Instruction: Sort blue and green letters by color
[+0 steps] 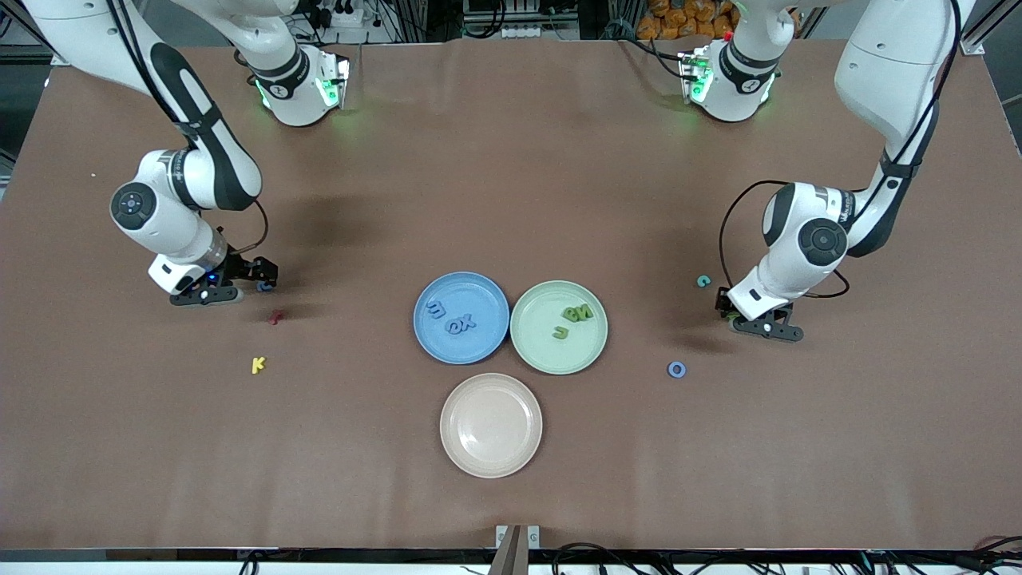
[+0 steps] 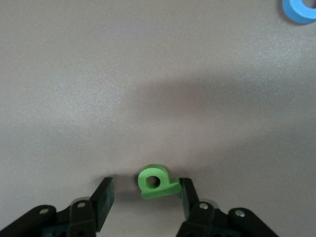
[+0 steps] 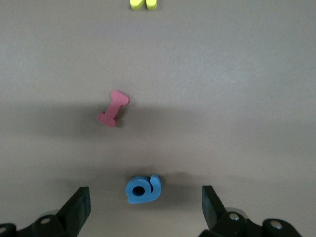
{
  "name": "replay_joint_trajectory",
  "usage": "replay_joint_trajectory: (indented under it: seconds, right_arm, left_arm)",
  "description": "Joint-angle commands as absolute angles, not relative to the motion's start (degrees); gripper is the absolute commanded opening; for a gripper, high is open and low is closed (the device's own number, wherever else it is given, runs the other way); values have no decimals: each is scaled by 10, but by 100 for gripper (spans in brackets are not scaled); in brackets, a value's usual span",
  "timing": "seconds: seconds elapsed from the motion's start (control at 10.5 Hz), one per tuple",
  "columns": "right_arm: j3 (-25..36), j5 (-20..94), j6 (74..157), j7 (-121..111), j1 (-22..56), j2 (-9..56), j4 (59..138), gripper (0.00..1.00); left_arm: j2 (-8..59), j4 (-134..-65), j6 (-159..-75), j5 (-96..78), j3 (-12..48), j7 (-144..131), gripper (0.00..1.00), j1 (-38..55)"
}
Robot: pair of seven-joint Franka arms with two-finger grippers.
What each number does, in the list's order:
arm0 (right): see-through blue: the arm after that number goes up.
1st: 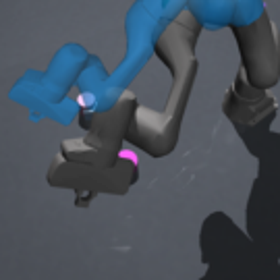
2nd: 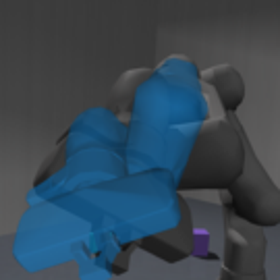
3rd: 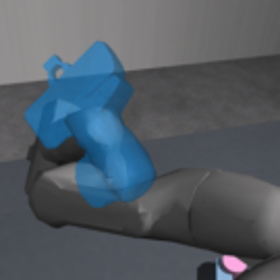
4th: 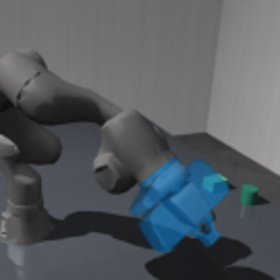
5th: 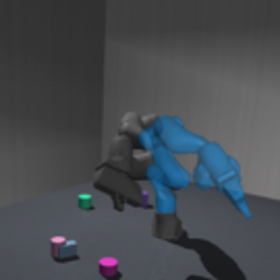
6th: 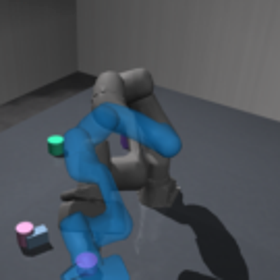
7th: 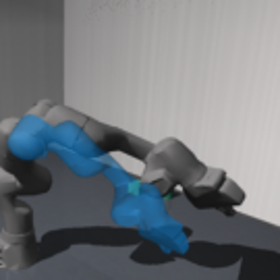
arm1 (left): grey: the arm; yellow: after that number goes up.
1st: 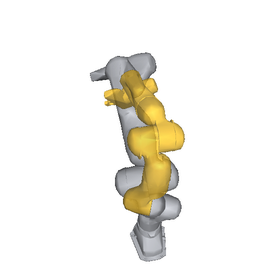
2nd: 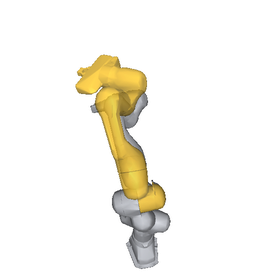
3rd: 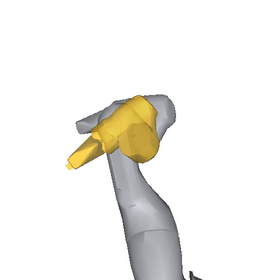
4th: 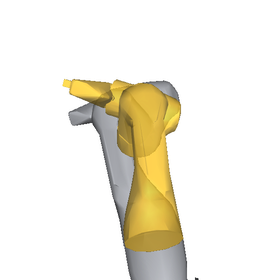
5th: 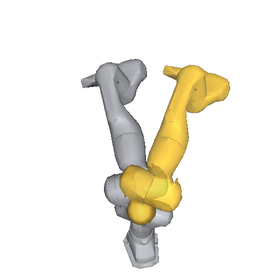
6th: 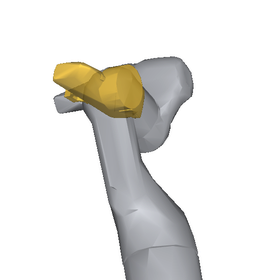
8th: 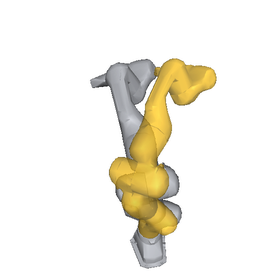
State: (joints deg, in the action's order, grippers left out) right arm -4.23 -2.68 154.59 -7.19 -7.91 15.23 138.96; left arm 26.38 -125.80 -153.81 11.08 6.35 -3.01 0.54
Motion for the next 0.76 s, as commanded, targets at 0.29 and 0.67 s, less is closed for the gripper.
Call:
replay_joint_trajectory:
  seconds: [0.29, 0.67]
  right_arm:
    - [-50, -34, 1610, -73, -88, 179, 1418, 100]
    - [-50, -34, 1631, -74, -89, 196, 1418, 38]
  left_arm:
    - [267, -1247, -1543, 105, 62, -12, 13, 10]
    - [246, -1244, -1542, 98, 76, -25, 0, 15]
